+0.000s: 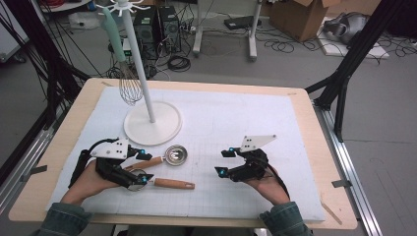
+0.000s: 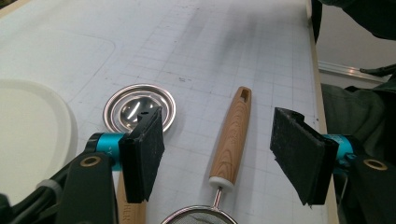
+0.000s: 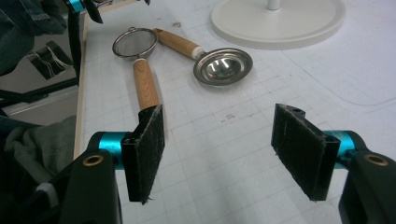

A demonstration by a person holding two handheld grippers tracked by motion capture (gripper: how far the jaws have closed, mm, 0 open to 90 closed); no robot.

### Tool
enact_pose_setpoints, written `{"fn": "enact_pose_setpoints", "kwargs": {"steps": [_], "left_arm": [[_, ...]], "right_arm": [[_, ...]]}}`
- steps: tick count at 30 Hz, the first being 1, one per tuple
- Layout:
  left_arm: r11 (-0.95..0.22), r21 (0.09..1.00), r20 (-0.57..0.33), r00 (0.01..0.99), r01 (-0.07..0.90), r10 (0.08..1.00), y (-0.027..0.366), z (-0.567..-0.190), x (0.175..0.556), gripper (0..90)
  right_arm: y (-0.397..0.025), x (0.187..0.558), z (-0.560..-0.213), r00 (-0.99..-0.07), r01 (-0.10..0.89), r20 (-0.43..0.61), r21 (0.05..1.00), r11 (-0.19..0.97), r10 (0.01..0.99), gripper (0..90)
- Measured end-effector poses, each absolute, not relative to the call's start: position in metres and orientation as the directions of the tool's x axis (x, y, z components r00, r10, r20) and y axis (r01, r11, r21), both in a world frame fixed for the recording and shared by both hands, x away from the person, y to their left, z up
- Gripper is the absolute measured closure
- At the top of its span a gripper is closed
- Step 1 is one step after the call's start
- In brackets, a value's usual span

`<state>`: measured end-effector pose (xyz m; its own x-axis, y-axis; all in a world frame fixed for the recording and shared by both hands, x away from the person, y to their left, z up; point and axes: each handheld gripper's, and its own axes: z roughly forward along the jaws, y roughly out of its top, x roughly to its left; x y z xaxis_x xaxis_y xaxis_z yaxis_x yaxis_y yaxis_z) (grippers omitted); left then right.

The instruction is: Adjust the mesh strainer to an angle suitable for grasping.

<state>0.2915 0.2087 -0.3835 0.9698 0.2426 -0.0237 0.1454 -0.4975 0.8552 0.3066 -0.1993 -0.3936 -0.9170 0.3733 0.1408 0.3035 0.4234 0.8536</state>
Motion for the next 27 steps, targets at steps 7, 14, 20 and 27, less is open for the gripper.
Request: {"fn": "enact_pose_setpoints", "kwargs": {"steps": [7,14,20,27], "left_arm": [[-0.527,0.839,-0.014,0.973,0.137,0.229,0.201,-0.389,0.294,34.3],[-0.562,0.818,-0.006,0.979,0.123,0.206,0.194,-0.393,0.295,36.9],[-0.587,0.801,-0.002,0.982,0.115,0.191,0.190,-0.396,0.295,37.9],[-0.602,0.792,0.002,0.985,0.104,0.173,0.187,-0.399,0.296,38.7]], "right_arm": [[-0.201,0.307,-0.393,-0.918,0.296,0.134,0.859,0.418,0.374,34.2],[-0.208,0.304,-0.394,-0.913,0.300,0.135,0.861,0.411,0.385,34.1],[-0.213,0.302,-0.397,-0.911,0.304,0.137,0.861,0.408,0.390,33.6],[-0.216,0.300,-0.399,-0.908,0.310,0.142,0.859,0.406,0.393,33.6]]}}
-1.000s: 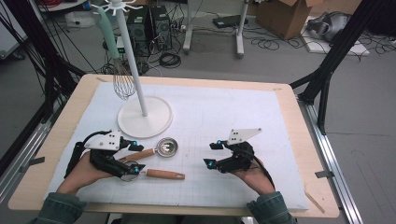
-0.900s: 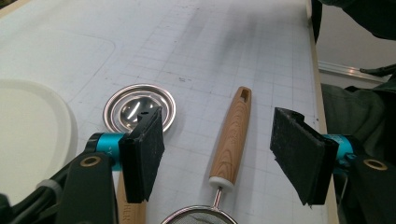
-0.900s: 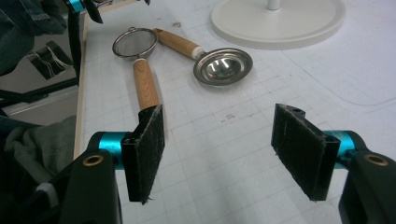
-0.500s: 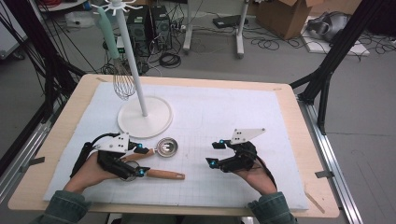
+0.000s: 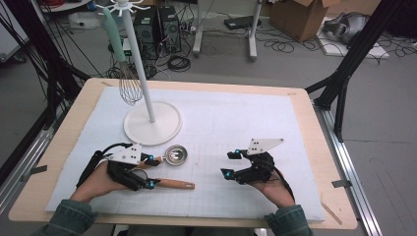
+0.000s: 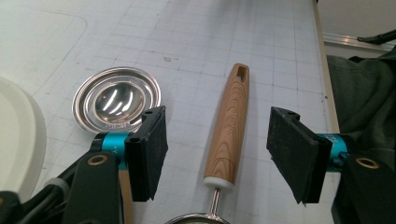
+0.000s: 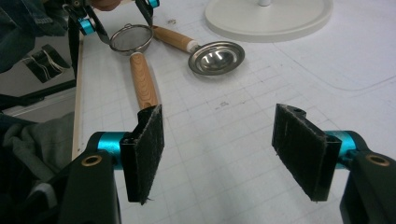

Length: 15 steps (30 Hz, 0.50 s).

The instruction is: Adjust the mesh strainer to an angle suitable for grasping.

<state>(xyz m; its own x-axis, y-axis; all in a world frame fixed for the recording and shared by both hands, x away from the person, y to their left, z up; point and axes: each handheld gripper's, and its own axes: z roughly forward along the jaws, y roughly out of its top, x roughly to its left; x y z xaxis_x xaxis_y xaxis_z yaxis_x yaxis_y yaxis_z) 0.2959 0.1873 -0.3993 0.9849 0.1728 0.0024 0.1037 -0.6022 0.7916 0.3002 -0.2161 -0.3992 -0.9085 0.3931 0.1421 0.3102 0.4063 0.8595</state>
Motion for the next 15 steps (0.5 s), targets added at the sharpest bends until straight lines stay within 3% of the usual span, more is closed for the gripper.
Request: {"fn": "enact_pose_setpoints", "kwargs": {"steps": [15], "left_arm": [[-0.656,0.749,-0.011,0.991,0.097,0.134,0.1786,-0.4076,0.2976,45.7]], "right_arm": [[-0.2215,0.2975,-0.4013,-0.904,0.316,0.146,0.861,0.399,0.401,33.4]]}}
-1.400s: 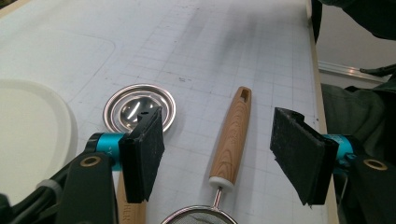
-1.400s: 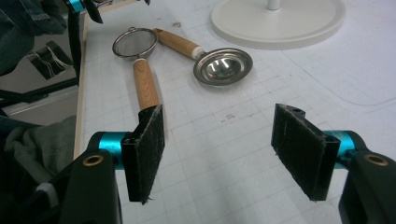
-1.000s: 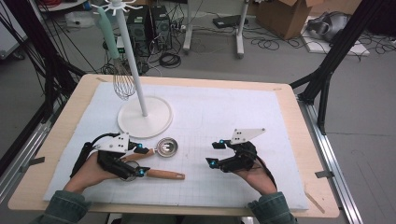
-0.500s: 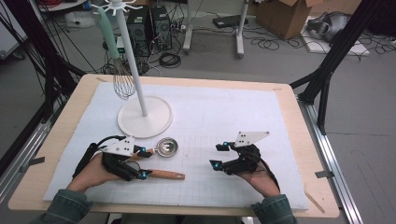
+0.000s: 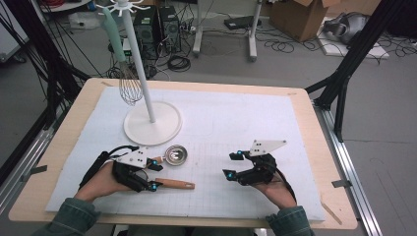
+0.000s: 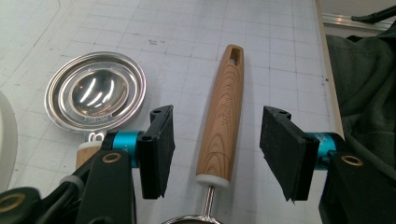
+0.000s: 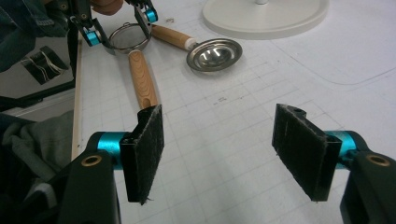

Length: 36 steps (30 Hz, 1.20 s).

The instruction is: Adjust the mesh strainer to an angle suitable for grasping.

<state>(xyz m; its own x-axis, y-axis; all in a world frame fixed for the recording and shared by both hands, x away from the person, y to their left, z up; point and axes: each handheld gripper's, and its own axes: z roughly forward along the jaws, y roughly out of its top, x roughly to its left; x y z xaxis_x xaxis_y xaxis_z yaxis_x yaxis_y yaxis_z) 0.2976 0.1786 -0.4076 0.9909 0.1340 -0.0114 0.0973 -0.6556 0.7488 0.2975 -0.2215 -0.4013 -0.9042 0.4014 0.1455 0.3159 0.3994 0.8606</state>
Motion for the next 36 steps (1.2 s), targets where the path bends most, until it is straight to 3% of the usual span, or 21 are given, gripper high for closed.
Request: {"fn": "enact_pose_setpoints", "kwargs": {"steps": [17,36], "left_arm": [[-0.748,0.662,0.026,0.996,0.047,0.085,0.164,-0.417,0.300,52.5],[-0.814,0.577,-0.013,0.997,0.066,0.071,0.157,-0.424,0.307,63.4]], "right_arm": [[-0.224,0.297,-0.402,-0.902,0.319,0.148,0.861,0.396,0.406,33.3],[-0.224,0.296,-0.408,-0.897,0.331,0.160,0.860,0.388,0.411,33.0]]}}
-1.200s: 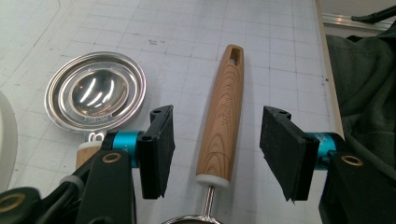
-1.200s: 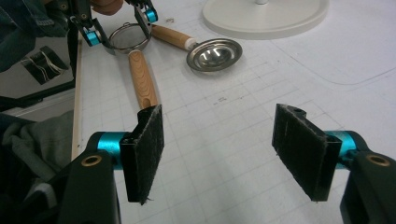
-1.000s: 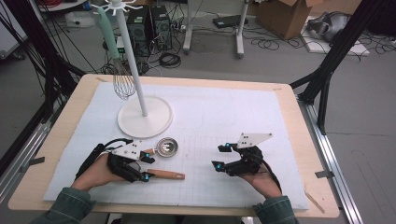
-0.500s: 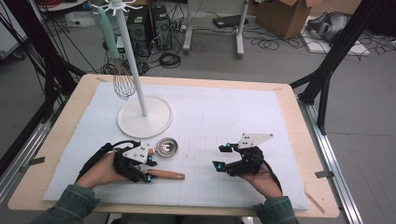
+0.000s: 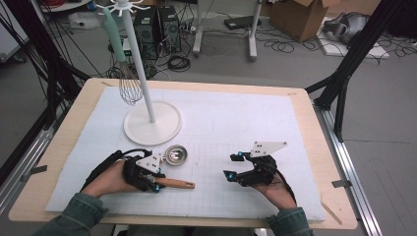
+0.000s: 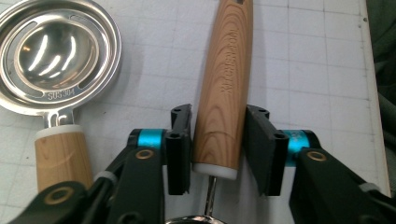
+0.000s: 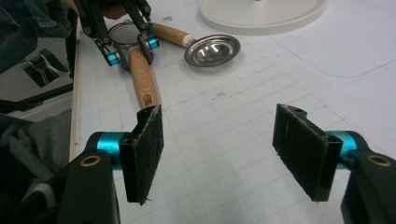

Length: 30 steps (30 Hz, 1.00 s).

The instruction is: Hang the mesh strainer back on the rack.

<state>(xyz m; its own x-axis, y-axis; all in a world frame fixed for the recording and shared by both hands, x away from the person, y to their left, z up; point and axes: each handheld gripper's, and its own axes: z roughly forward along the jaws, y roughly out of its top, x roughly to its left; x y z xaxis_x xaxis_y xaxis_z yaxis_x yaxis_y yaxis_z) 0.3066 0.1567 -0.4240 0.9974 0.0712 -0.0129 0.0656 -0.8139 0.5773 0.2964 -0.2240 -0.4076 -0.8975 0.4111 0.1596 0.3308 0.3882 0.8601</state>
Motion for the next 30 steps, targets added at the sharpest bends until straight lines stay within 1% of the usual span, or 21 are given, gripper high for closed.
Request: {"fn": "enact_pose_setpoints", "kwargs": {"steps": [5,15,27,30], "left_arm": [[-0.828,0.559,-0.005,0.998,0.049,0.055,0.155,-0.422,0.308,67.5],[-0.830,0.556,0.019,0.998,0.045,0.067,0.156,-0.419,0.307,68.4],[-0.757,0.652,0.067,0.991,0.047,0.119,0.168,-0.397,0.302,68.4],[-0.722,0.689,0.063,0.988,0.056,0.138,0.170,-0.391,0.300,68.4]], "right_arm": [[-0.225,0.296,-0.407,-0.896,0.328,0.156,0.863,0.385,0.415,33.0],[-0.215,0.297,-0.411,-0.899,0.340,0.170,0.852,0.397,0.405,33.0],[-0.191,0.299,-0.411,-0.906,0.351,0.198,0.847,0.400,0.375,32.9],[-0.181,0.300,-0.409,-0.909,0.350,0.203,0.845,0.404,0.364,32.2]]}}
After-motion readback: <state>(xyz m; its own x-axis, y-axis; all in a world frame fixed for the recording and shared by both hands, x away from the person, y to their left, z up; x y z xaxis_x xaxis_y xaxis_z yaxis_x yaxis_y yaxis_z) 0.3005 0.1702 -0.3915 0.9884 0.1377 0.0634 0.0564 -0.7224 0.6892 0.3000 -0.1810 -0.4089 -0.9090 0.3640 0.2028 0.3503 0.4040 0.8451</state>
